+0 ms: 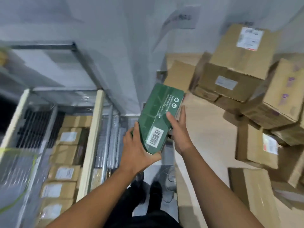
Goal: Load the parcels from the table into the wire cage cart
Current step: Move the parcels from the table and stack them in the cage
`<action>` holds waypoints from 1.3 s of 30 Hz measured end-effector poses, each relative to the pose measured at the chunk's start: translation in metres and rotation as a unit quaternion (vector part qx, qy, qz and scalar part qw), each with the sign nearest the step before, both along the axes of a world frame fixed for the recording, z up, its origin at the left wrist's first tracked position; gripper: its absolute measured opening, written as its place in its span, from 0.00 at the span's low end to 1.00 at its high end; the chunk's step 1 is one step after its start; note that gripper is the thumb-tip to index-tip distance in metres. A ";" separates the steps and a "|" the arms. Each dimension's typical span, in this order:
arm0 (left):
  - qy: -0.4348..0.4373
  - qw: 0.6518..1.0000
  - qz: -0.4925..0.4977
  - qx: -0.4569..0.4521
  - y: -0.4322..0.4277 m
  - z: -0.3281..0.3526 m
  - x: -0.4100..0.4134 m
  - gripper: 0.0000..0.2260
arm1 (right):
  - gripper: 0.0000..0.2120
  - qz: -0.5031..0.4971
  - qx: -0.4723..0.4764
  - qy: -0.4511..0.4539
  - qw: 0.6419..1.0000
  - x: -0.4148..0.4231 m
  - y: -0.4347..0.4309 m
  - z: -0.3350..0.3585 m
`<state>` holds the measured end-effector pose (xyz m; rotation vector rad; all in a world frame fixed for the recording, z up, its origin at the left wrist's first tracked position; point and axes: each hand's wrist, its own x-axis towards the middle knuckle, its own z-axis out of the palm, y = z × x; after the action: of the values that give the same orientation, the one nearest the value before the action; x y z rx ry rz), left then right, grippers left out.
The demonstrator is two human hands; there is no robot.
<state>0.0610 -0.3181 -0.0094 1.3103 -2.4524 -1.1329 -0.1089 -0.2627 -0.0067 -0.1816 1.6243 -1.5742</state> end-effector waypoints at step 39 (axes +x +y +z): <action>0.247 0.555 0.741 0.286 -0.234 -0.468 0.302 0.18 | 0.43 0.761 0.211 0.098 0.606 0.360 -0.420 -0.483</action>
<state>0.3626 -0.5521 -0.4778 1.9586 -0.0117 -1.2629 0.2507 -0.6826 -0.4899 -1.1409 1.1470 0.1890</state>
